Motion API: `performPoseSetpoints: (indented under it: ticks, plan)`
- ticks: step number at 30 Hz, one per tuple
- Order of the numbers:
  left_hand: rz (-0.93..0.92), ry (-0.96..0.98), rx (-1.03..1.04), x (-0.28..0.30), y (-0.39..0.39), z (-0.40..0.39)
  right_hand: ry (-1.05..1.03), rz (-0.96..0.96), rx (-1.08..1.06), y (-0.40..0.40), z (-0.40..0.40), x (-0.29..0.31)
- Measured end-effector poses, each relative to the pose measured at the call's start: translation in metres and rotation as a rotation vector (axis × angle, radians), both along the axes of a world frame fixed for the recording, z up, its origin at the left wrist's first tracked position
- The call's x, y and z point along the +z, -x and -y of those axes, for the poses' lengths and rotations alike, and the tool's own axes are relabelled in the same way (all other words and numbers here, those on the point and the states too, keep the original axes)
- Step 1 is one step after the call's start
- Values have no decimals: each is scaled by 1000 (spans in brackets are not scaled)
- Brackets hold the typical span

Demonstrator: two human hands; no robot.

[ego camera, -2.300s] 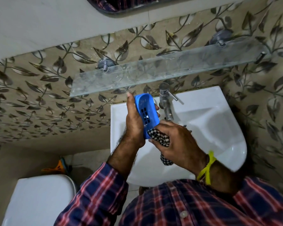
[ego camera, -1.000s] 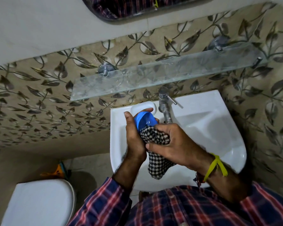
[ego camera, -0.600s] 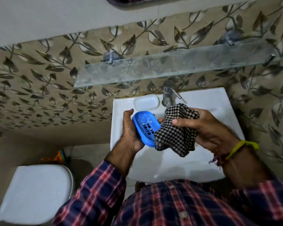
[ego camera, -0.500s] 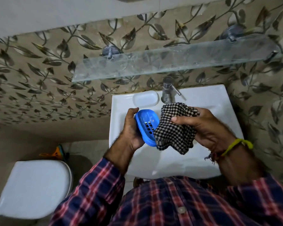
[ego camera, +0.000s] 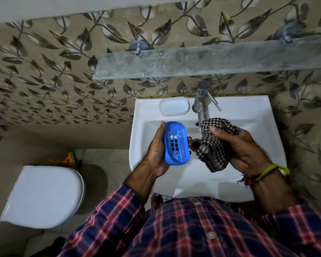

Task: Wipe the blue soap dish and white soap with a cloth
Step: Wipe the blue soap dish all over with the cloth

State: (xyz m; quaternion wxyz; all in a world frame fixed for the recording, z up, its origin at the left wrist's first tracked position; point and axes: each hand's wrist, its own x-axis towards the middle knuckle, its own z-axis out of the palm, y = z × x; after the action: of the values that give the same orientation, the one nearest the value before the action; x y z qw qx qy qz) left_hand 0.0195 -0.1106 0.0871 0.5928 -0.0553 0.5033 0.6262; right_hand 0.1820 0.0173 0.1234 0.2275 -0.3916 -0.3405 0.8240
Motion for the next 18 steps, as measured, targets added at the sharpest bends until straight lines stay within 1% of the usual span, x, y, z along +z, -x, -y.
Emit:
performPoseSetpoints:
  ticks: [2, 4, 7, 8, 9, 10, 12, 18]
  plan:
    - [-79, -24, -20, 2, -4, -1, -149, 76, 29, 3, 2, 1]
    - [-136, -45, -31, 3, -5, -1, -450, 198, 69, 8, 8, 7]
    - [-124, -103, -43, 5, -9, -1, -955, 373, 136, 17, 23, 17]
    - [-127, -125, -55, 5, -11, -2, -1081, 450, 139, 21, 28, 20]
    - [-134, -142, -66, 7, -14, -3, -1155, 523, 130, 24, 34, 22]
    - [-139, -157, -76, 10, -16, -3, -1182, 570, 112, 28, 39, 24]
    - [-159, -179, -104, 15, -19, -5, -1189, 594, 51, 34, 49, 25]
    - [-209, -201, -135, 24, -21, -4, -1269, 548, -71, 40, 63, 17]
